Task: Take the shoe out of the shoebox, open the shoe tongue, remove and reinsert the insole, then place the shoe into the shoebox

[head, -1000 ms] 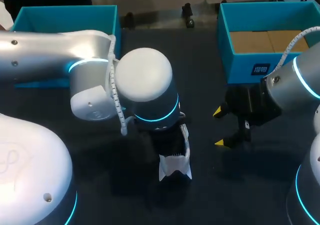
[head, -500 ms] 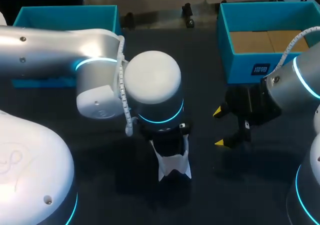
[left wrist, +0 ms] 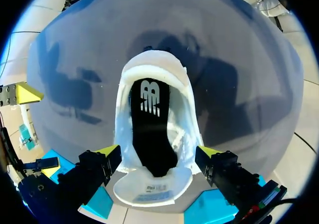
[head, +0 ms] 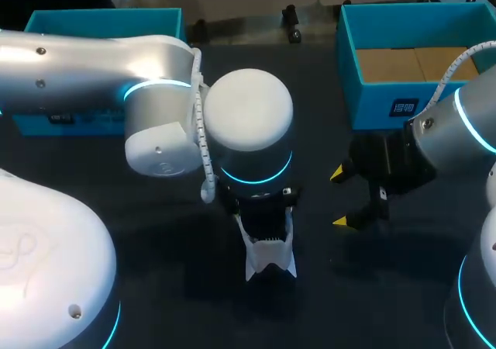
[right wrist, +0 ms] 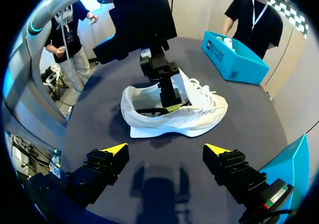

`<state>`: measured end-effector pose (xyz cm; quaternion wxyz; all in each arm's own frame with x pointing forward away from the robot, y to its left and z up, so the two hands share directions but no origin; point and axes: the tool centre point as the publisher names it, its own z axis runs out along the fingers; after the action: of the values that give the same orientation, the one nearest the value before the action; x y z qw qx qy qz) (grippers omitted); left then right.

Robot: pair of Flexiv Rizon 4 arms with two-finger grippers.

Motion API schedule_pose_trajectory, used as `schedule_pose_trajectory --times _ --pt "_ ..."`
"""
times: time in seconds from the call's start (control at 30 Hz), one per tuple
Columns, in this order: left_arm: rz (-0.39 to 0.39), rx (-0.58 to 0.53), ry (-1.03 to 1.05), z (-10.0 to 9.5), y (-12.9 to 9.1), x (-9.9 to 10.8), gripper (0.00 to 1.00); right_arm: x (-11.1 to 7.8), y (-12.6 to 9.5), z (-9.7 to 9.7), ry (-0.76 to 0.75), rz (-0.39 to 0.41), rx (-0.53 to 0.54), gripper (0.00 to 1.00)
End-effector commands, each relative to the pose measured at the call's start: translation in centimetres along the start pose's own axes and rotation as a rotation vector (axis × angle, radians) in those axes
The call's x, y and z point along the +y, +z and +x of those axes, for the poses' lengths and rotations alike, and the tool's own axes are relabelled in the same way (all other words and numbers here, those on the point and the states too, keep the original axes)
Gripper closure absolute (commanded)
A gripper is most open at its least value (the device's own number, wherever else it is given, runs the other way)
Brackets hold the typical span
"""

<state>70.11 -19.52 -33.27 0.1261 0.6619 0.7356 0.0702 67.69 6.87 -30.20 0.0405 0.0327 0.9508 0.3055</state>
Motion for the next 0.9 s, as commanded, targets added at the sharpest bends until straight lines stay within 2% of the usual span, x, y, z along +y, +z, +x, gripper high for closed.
schedule_pose_trajectory --times 0.03,0.57,0.9 --pt "-0.001 0.008 0.003 -0.1 -0.7 0.2 0.0 -0.1 0.0 0.2 -0.001 -0.001 -0.003 0.0" --pt "0.035 0.032 -0.015 -0.4 -0.3 -0.4 0.0 -0.1 0.0 0.2 -0.001 -0.001 -0.003 0.0" --pt "0.038 0.012 -0.002 -0.6 -2.8 -0.6 0.0 -0.1 0.0 0.2 -0.001 -0.001 -0.003 0.0"
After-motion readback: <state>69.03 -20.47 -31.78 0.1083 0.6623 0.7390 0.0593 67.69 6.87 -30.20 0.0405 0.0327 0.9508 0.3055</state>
